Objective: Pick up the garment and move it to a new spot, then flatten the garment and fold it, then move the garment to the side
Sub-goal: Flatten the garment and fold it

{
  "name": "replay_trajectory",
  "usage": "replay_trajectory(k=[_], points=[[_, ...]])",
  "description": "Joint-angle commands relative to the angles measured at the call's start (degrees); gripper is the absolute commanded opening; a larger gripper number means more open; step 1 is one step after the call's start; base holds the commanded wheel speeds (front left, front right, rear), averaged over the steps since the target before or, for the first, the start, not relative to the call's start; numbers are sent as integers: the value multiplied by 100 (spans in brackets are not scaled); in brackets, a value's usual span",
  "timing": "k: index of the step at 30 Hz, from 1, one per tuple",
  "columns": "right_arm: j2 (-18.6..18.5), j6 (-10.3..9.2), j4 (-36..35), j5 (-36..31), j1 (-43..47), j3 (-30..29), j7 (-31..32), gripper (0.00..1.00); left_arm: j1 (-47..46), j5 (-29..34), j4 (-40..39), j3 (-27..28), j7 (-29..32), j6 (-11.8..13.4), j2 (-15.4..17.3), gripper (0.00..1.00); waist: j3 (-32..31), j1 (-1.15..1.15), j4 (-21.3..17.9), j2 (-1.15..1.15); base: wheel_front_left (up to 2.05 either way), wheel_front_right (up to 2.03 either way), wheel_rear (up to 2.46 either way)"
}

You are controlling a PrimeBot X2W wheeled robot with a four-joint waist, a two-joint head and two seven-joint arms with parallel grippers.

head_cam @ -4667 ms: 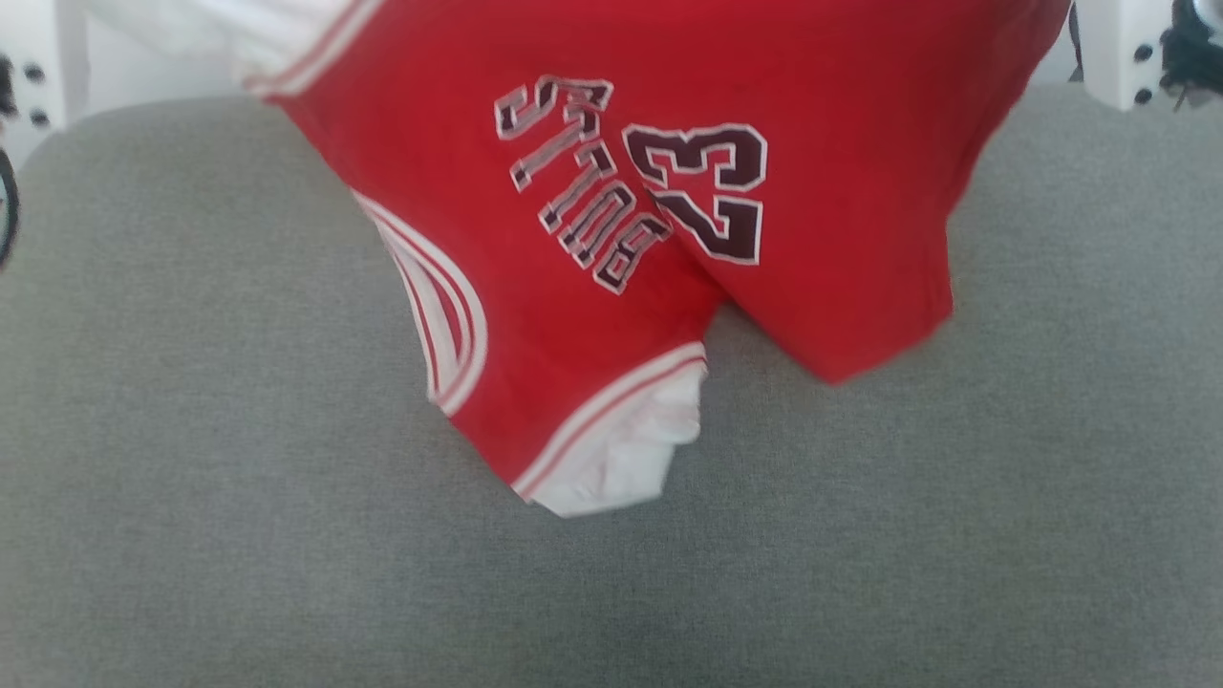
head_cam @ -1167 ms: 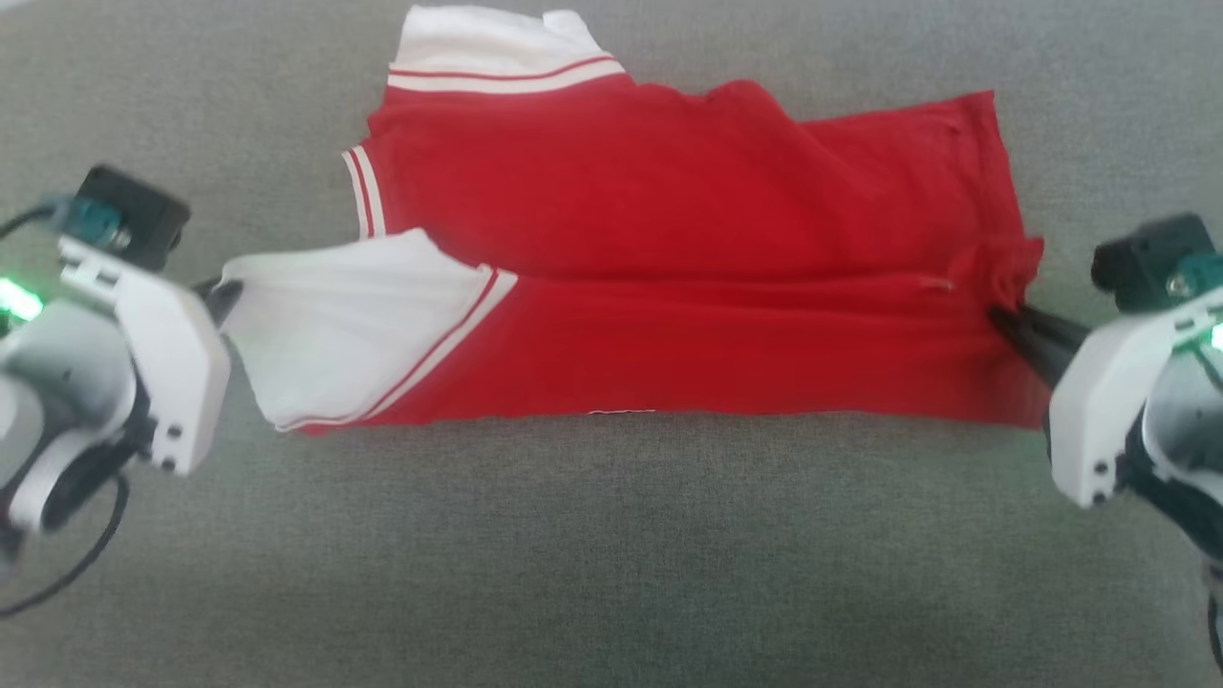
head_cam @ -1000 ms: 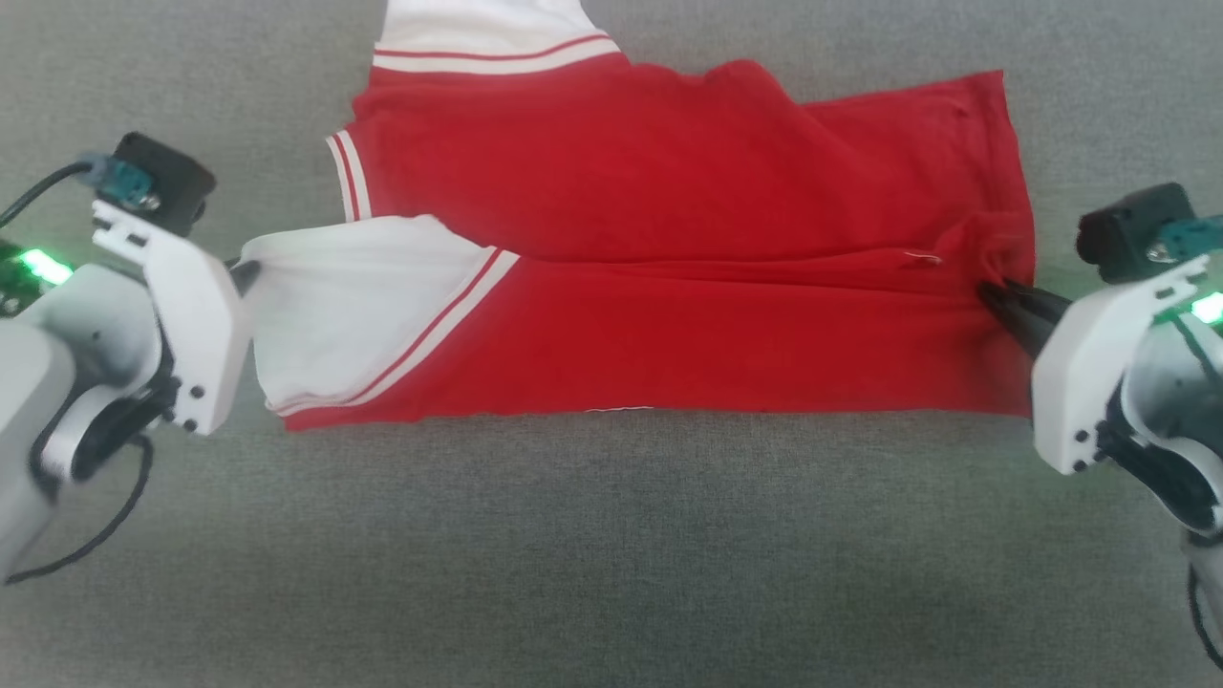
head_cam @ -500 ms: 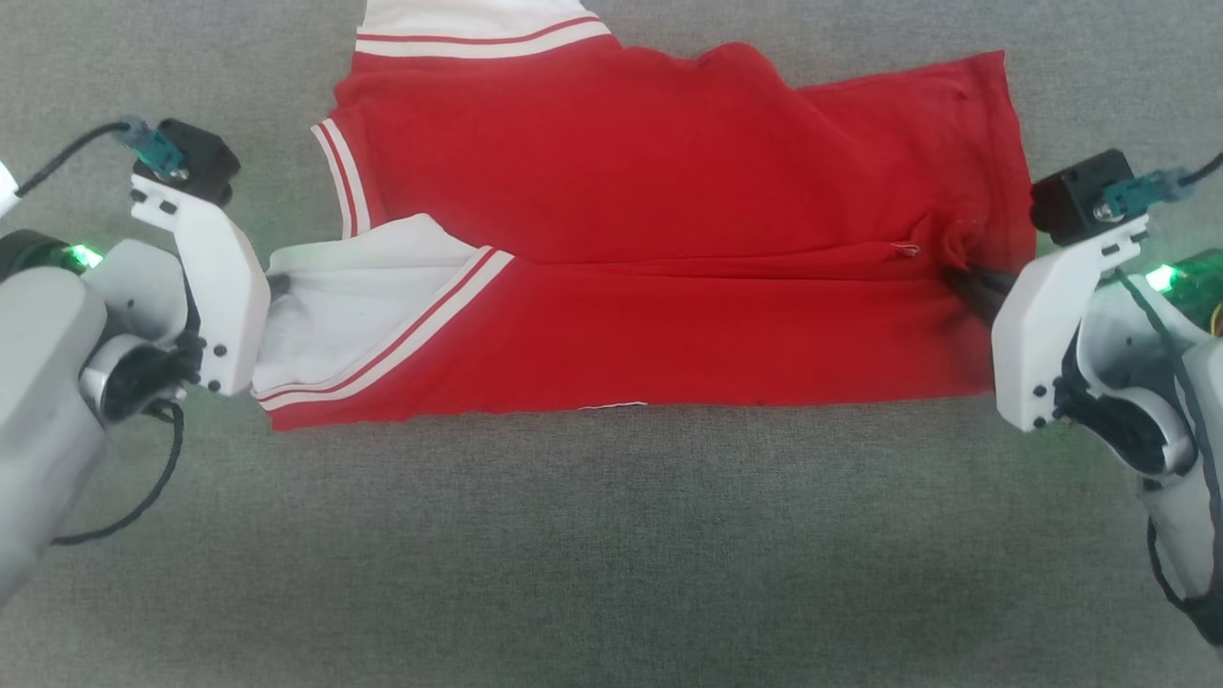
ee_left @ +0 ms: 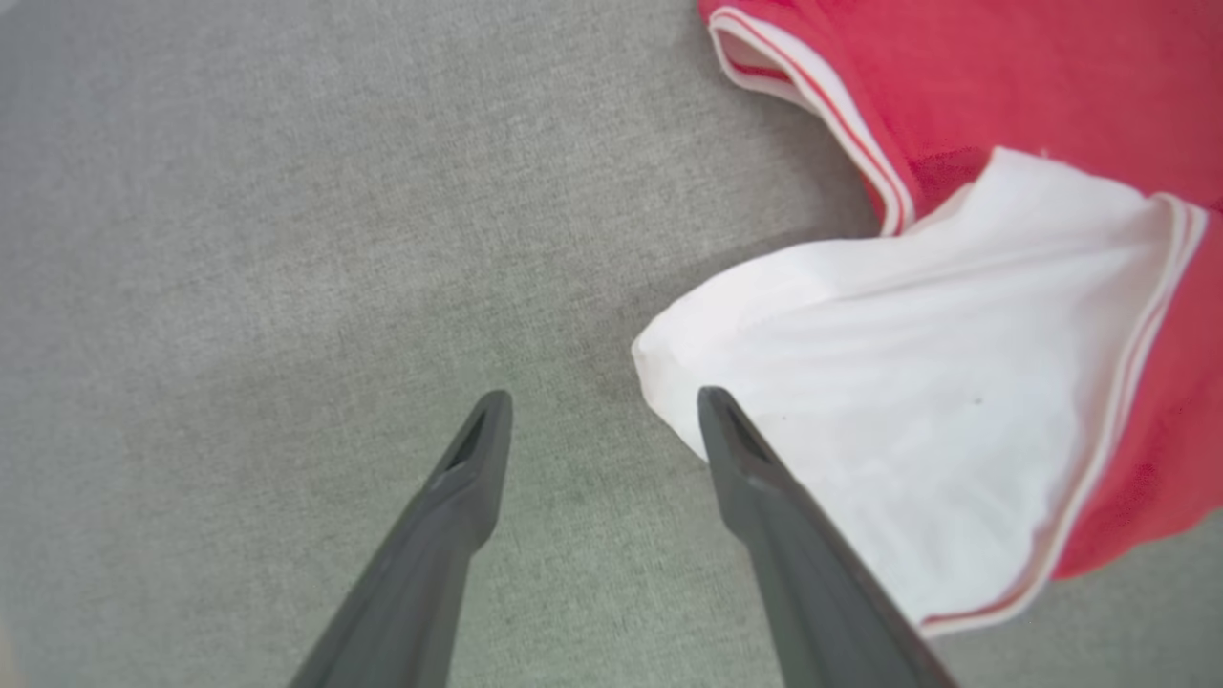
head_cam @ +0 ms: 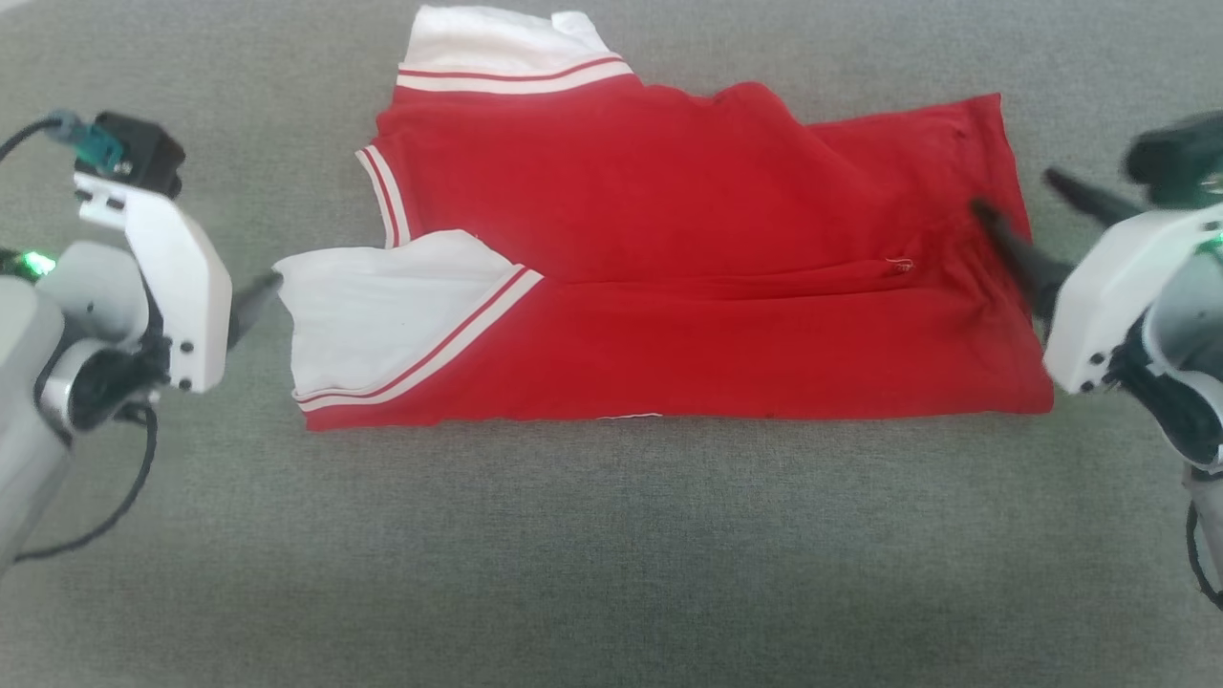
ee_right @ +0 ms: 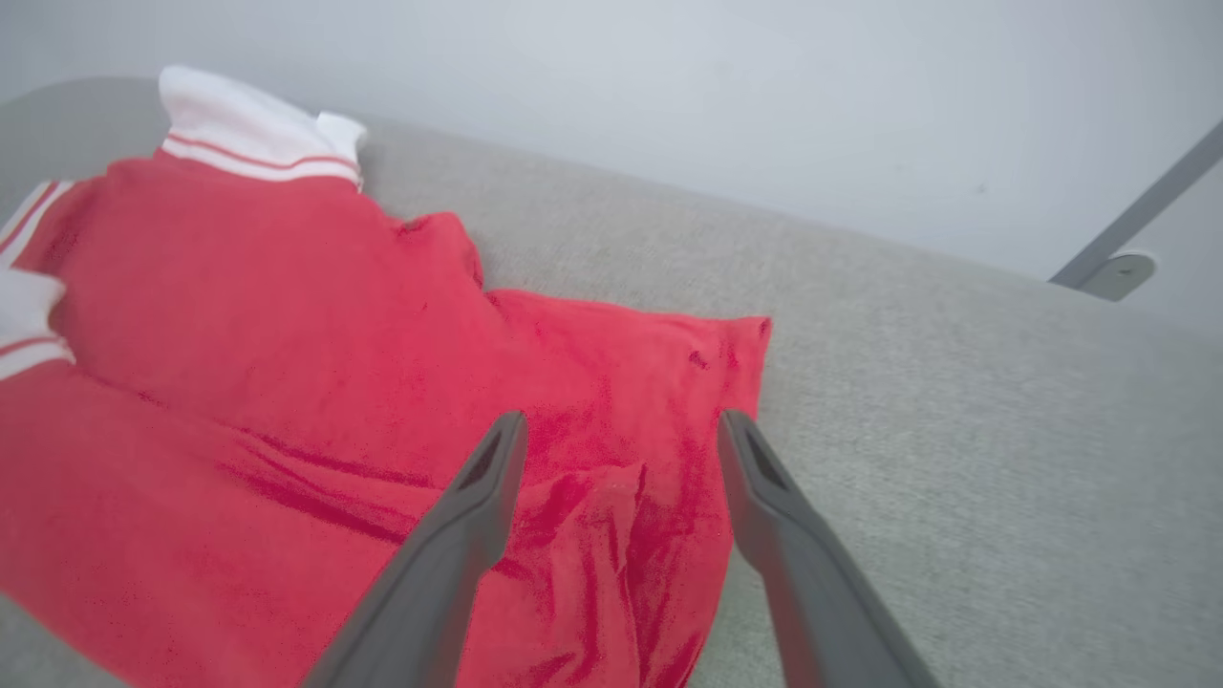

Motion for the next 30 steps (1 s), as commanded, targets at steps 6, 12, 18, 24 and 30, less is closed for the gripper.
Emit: replay_trajectory(k=[6,12,18,24,30], points=[[291,1,-634,-498,376,-568,-734,100,753,-365,-911,146,-44,475,378,100,-101,0,-9,0,0,0,0],[639,1,-1196,-983,717,-1107,-1206,100,1447,-577,-1745,210,-154,928,693,100,-94,0,-97,0,0,0,0],[1006,1,-1696,-1267,1079,-1548,-1312,100,1813,-694,-2265,303,-257,1269,928,100,-34,0,-219,0,0,0,0],[1234,1,-2013,-1368,1363,-1675,-1225,100,1924,-764,-2569,426,-237,1532,1174,100,27,0,-354,0,0,0,0],[1375,1,-2243,-1400,1630,-1840,-1217,100,1907,-734,-3008,559,-155,1788,1518,100,53,0,-387,0,0,0,0]])
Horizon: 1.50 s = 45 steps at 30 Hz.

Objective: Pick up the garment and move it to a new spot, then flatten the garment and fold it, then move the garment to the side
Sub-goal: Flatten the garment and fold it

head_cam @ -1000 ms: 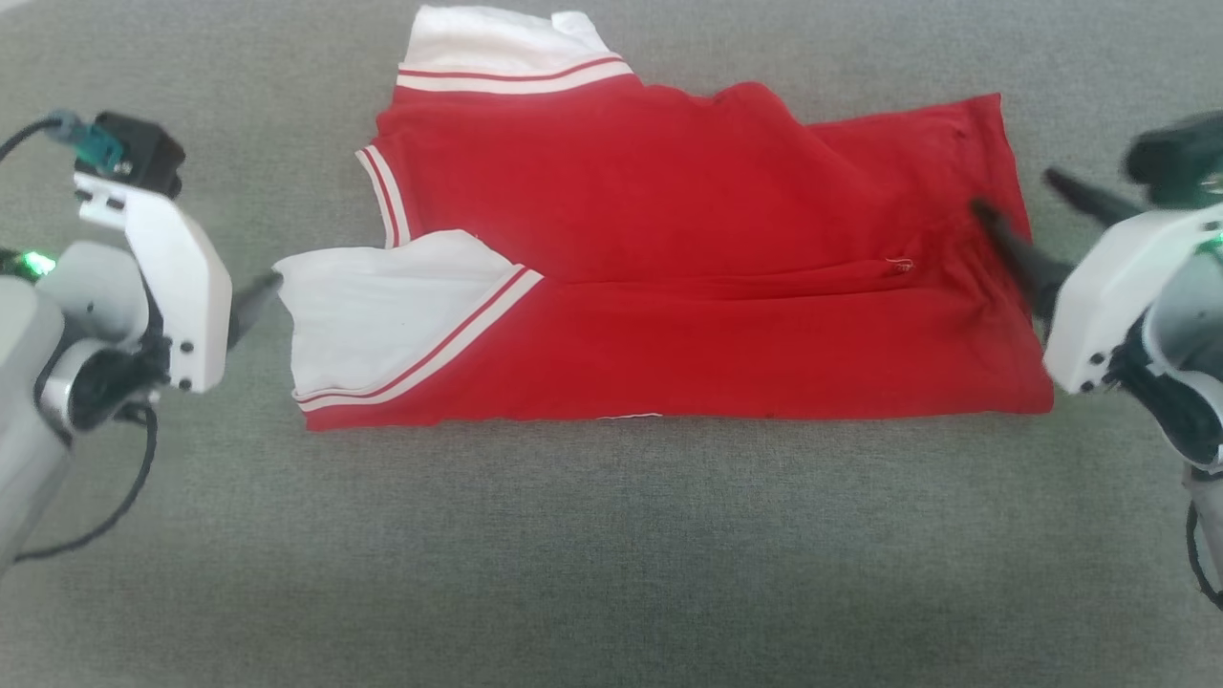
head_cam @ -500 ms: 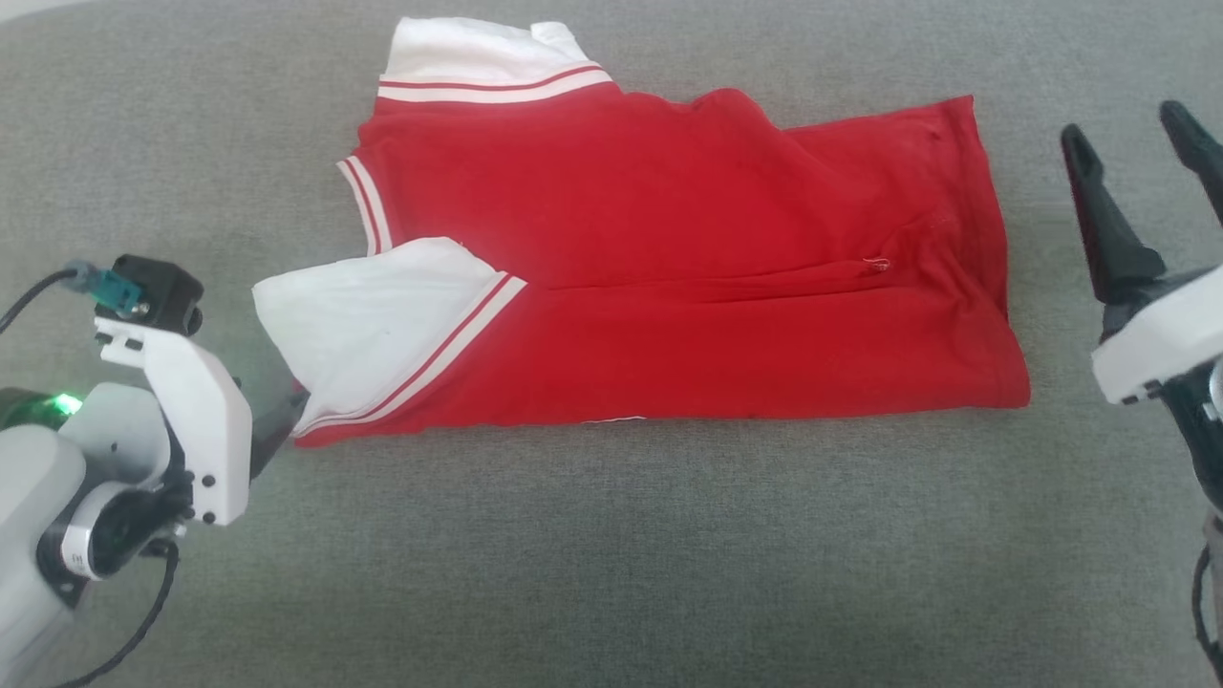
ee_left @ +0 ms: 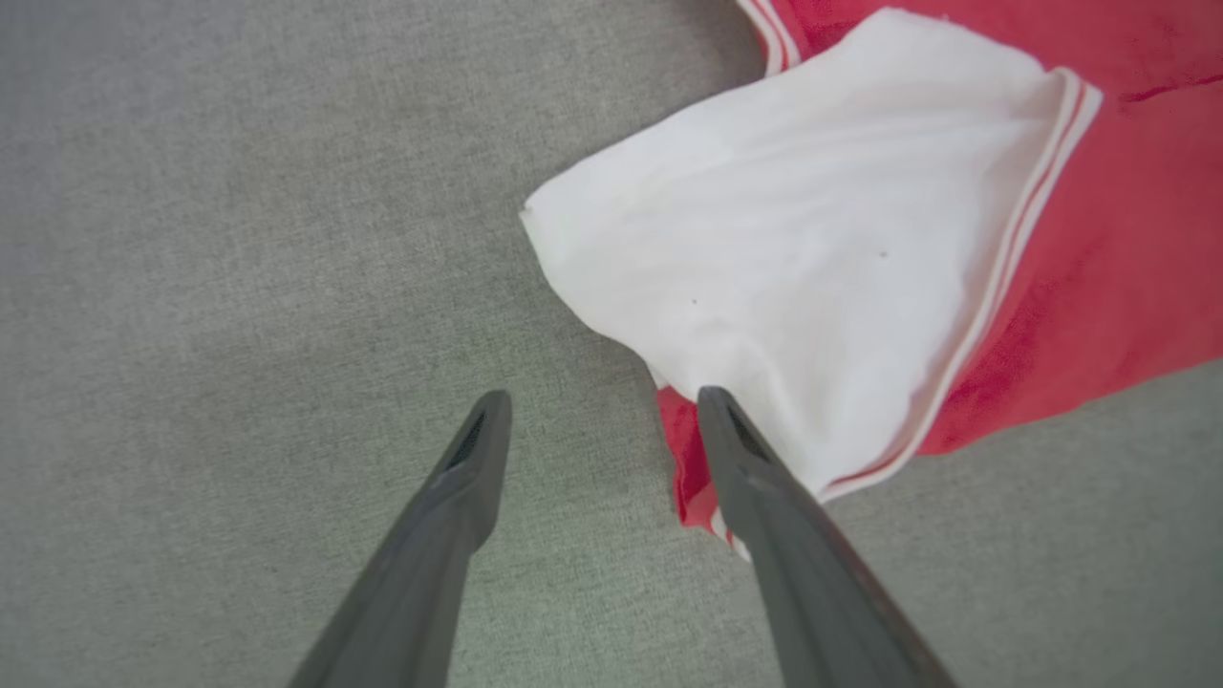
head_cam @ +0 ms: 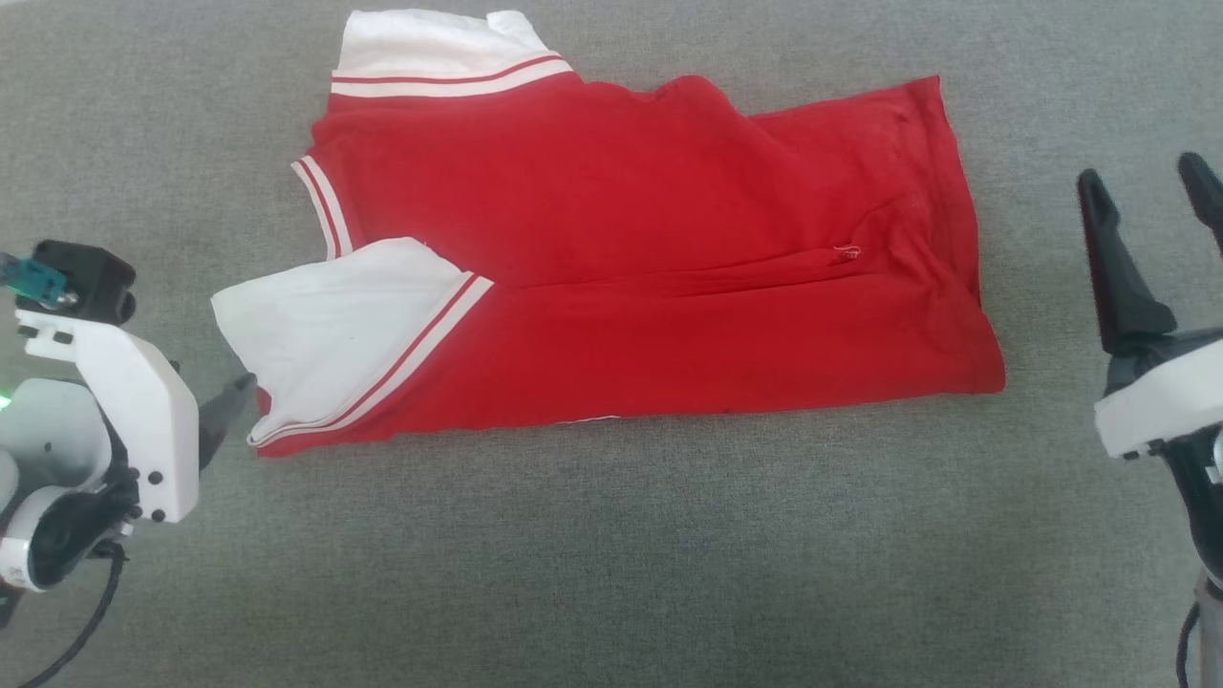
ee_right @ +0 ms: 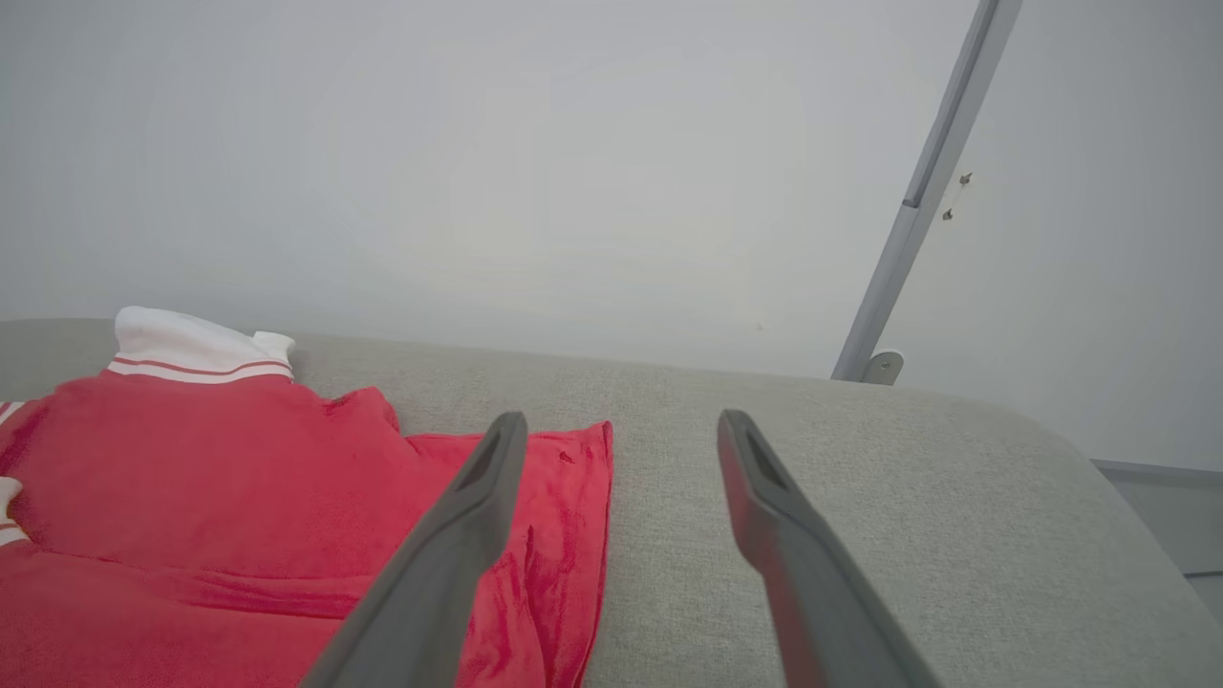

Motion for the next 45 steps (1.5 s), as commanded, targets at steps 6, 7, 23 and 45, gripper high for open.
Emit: replay_trajectory(k=[6,7,23,45], points=[[138,1,-272,-64,246,-171,-33,100,120,-26,-919,78,263,459,390,100,5,0,3,0,0,0,0],[157,1,-304,-68,262,-183,-36,100,156,-39,-1074,75,310,543,424,100,8,0,4,0,0,0,0],[272,1,-575,-119,351,-183,9,100,321,174,-1676,-218,599,1020,430,100,156,0,-70,0,0,0,0],[181,1,65,238,314,130,1459,100,-236,1,1048,-683,895,-305,-840,0,553,0,-113,0,0,0,0]])
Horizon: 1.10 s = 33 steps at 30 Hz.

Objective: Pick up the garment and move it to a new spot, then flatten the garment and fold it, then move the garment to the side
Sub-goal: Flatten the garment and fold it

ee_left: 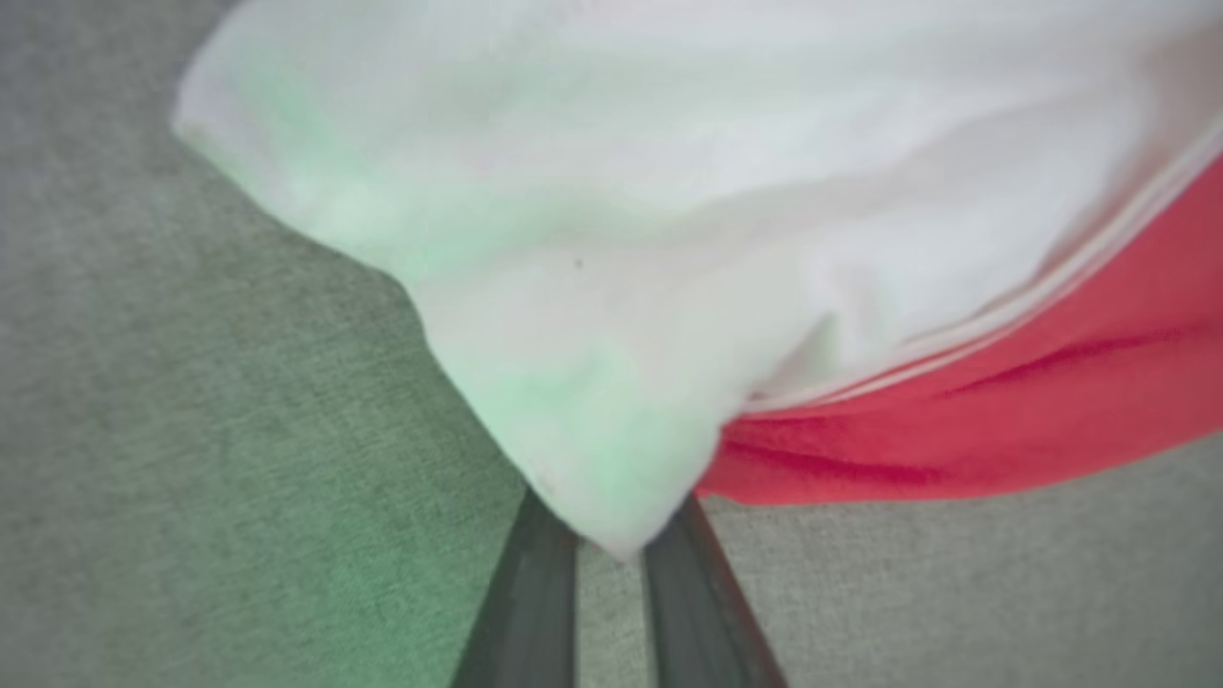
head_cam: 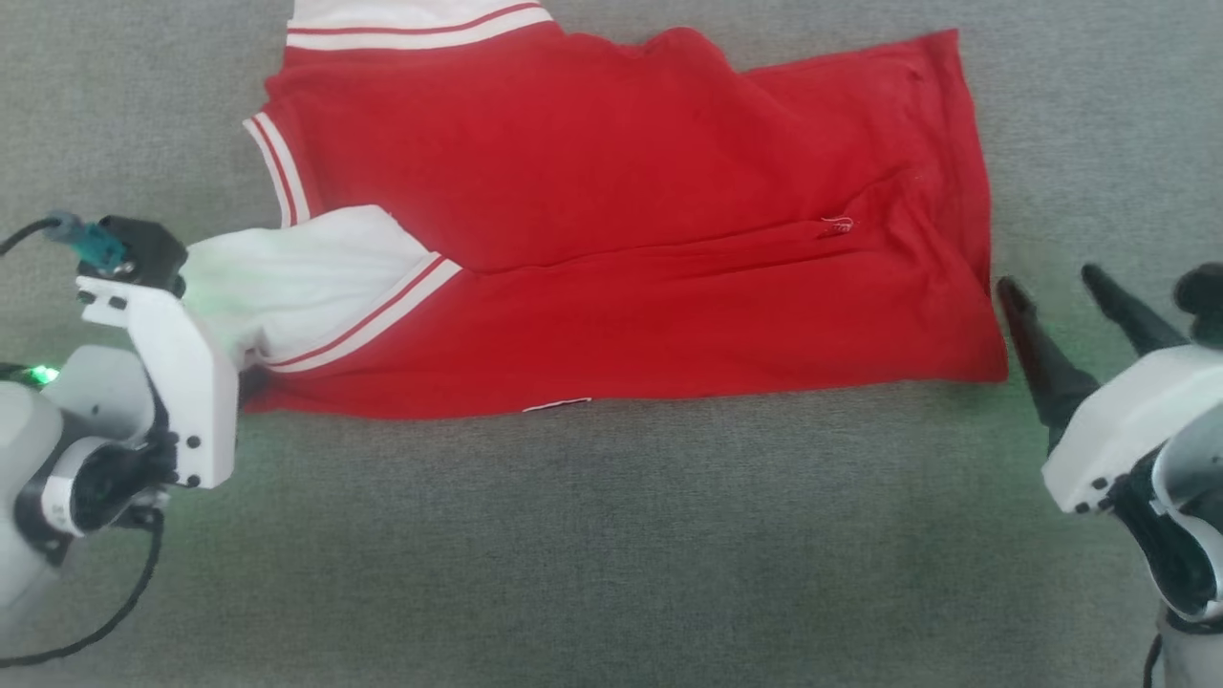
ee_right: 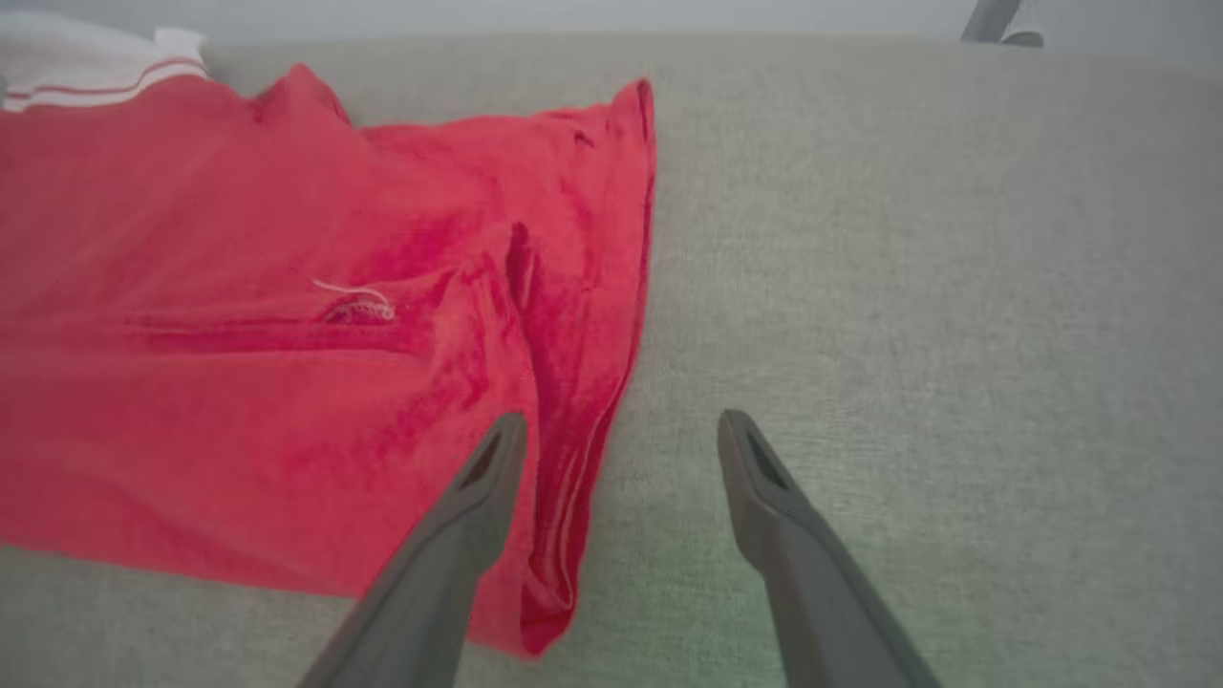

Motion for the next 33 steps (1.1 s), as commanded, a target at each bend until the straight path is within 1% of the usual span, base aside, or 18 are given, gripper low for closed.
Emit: replay_trajectory(k=[1,4,9,13,14,18,19,20,23,26,29,33], points=[[-59,4,78,-13,-67,44,192,100,254,73,282,-339,114,-42,-326,0,32,0,44,-2,0,0,0],[-107,4,228,90,-168,90,664,100,121,117,439,-378,99,-164,-526,0,73,0,113,-2,0,0,0],[-56,4,428,275,-293,154,1414,100,-18,130,688,-425,24,-336,-786,0,122,0,235,-2,0,0,0],[4,4,642,208,-270,200,2069,100,-79,108,855,-458,-51,-467,-959,0,138,0,324,-2,0,0,0],[4,4,642,208,-270,200,2069,100,-79,108,855,-458,-51,-467,-959,0,138,0,324,-2,0,0,0],[109,5,912,177,-213,289,2681,100,-113,111,1010,-479,-111,-563,-1103,0,138,0,400,-2,0,0,0],[89,5,961,133,-198,318,2791,71,-124,104,1050,-479,-130,-581,-1134,0,135,0,416,-2,0,0,0],[42,5,1051,168,-210,406,2961,0,-144,106,1138,-491,-151,-619,-1178,0,120,0,438,-2,0,0,0],[-40,3,1036,177,-323,347,2964,0,-161,100,1247,-492,-175,-682,-1212,0,60,0,466,-2,0,0,0],[-128,2,943,201,-405,254,3030,0,-152,53,1260,-459,-119,-693,-1119,0,-47,0,481,-2,0,0,0],[-258,0,785,238,-488,145,3086,0,-132,9,1110,-393,-35,-629,-952,0,-174,0,499,-2,0,0,0],[-378,1,529,305,-502,50,3278,0,-55,-51,753,-318,114,-455,-671,0,-375,0,534,-2,0,0,0]])
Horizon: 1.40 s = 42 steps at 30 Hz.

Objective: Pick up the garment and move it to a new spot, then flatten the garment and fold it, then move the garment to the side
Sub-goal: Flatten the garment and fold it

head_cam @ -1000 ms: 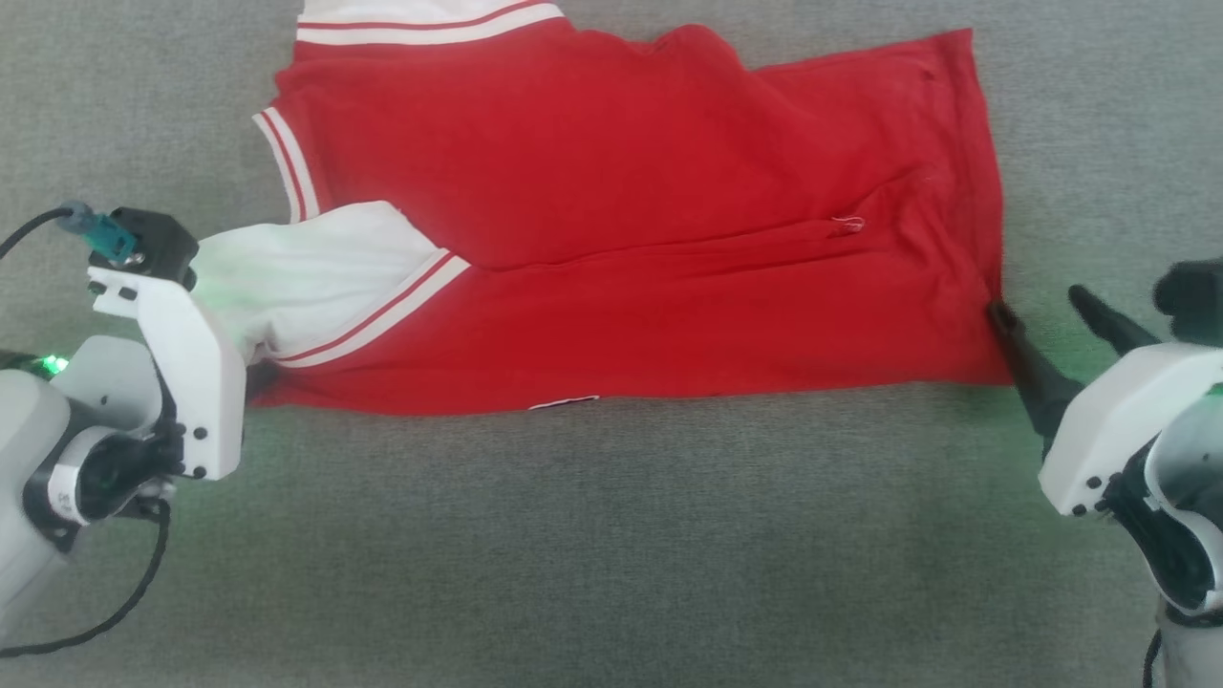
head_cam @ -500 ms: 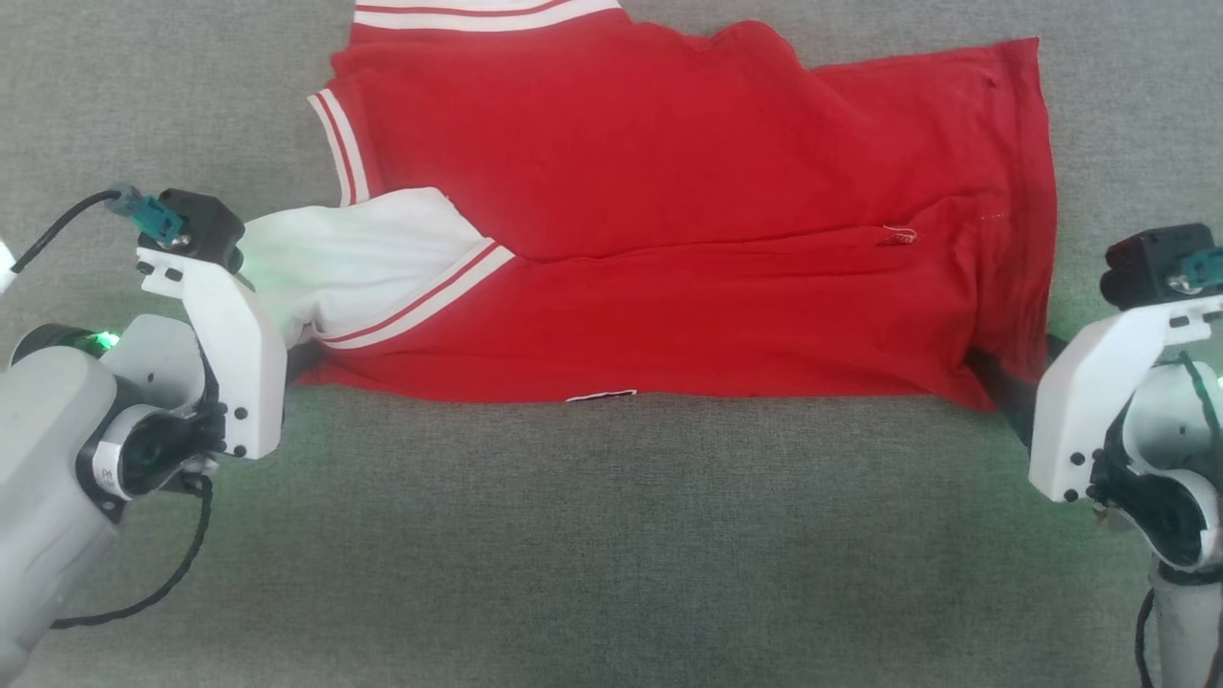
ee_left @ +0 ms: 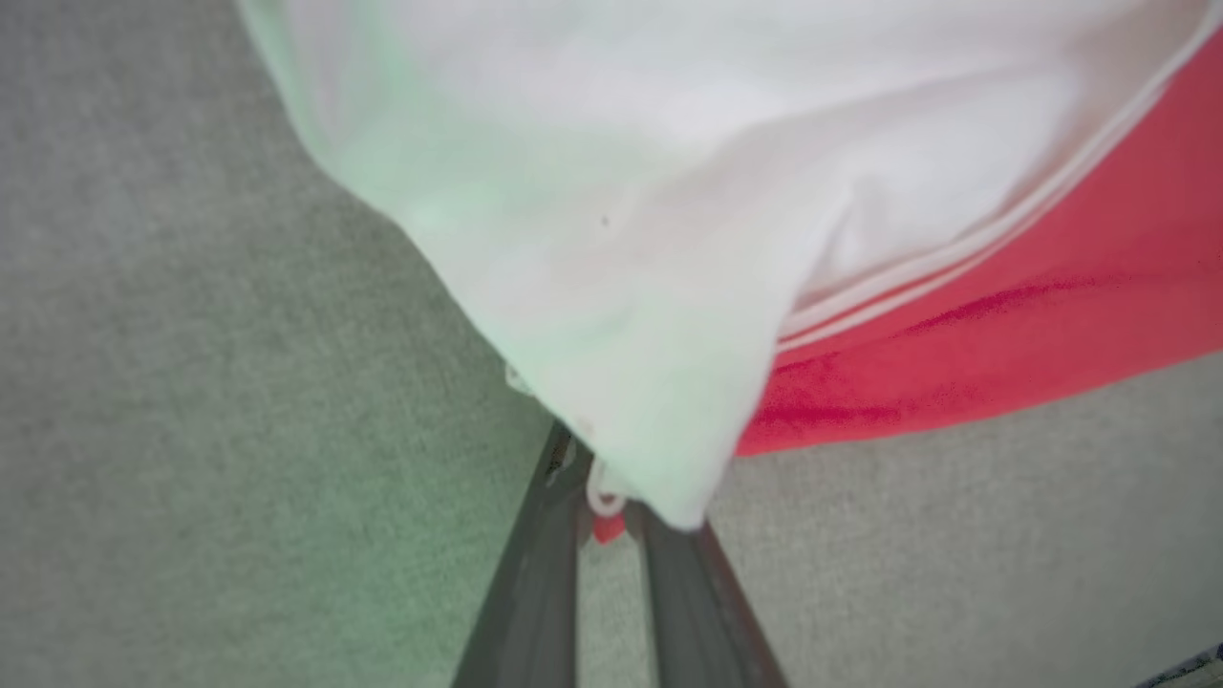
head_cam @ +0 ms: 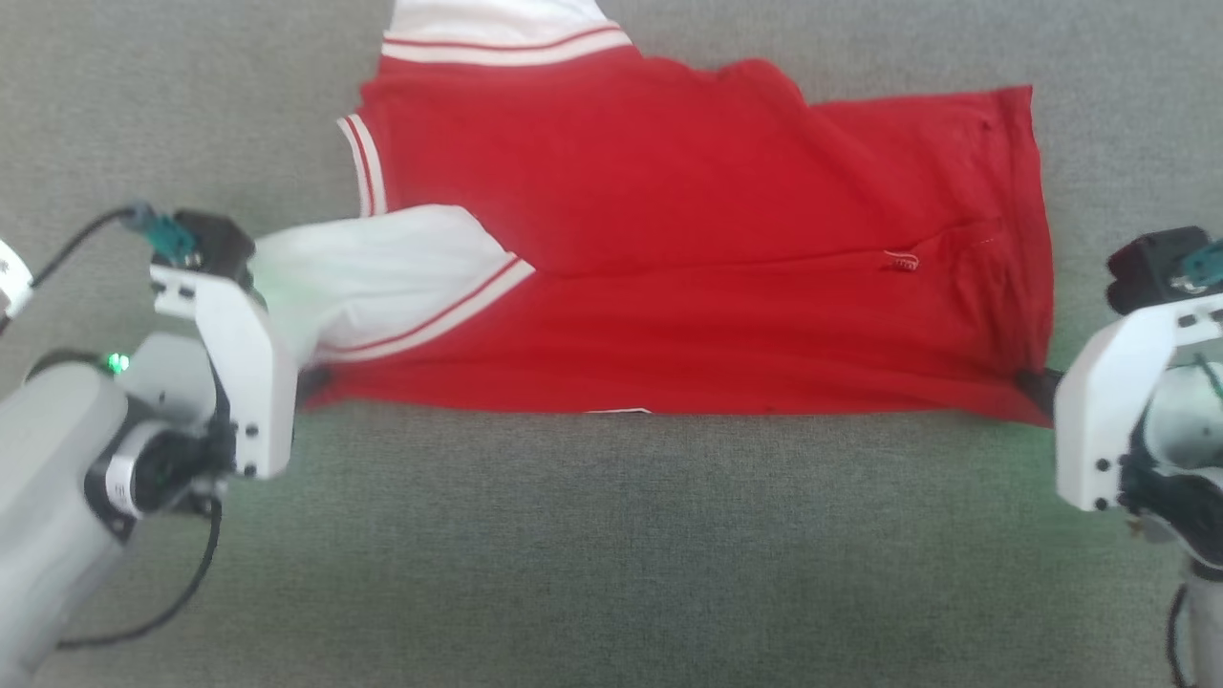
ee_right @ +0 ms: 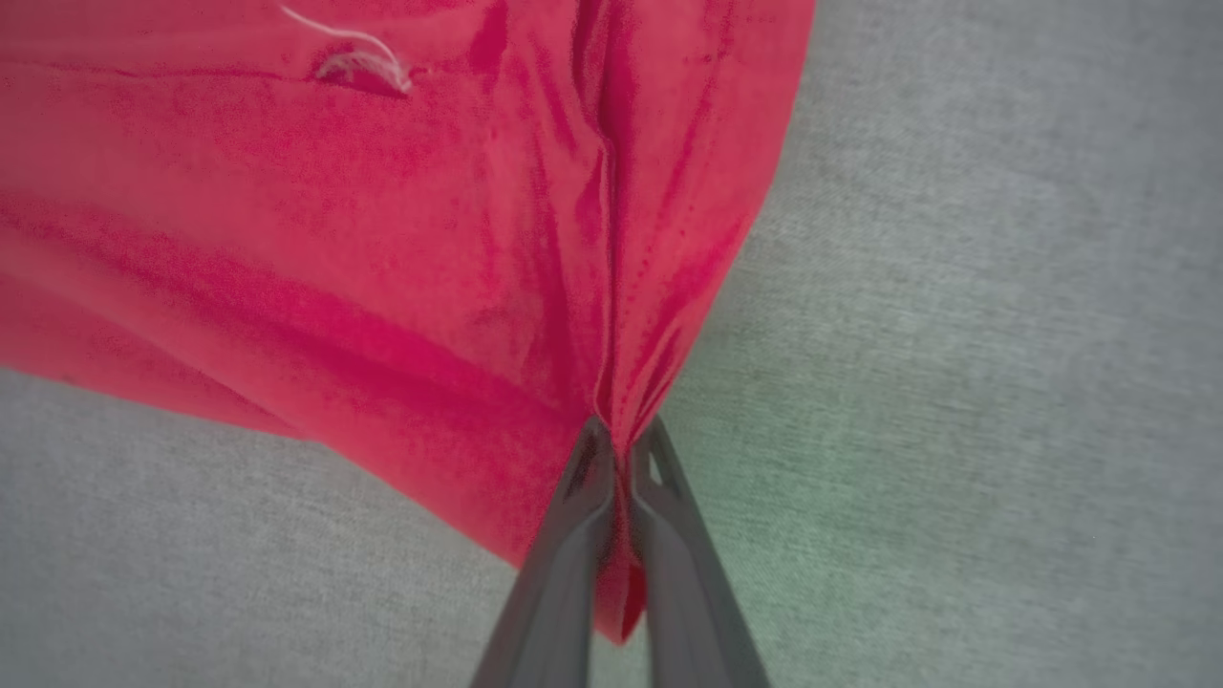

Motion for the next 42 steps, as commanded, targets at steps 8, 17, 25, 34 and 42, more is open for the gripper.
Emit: replay_trajectory(k=[8,17,25,34,42], points=[[-306,-3,-540,160,362,-191,512,0,711,-268,-1130,42,293,684,621,0,-472,0,81,0,0,0,0],[-236,-3,-872,244,991,-564,688,0,1477,-414,-2120,-14,158,1285,920,0,-595,0,132,0,0,0,0],[54,-3,-390,220,1045,-531,367,0,1584,-433,-1730,-170,102,1169,608,18,-599,0,78,0,0,0,0],[191,-2,369,82,652,-389,-98,100,1279,-435,-1313,-75,116,1025,455,100,-625,0,-19,0,0,0,0],[31,-2,80,129,529,-425,-252,100,928,-302,-1917,177,380,1301,1085,100,-733,0,-139,0,0,0,0]])
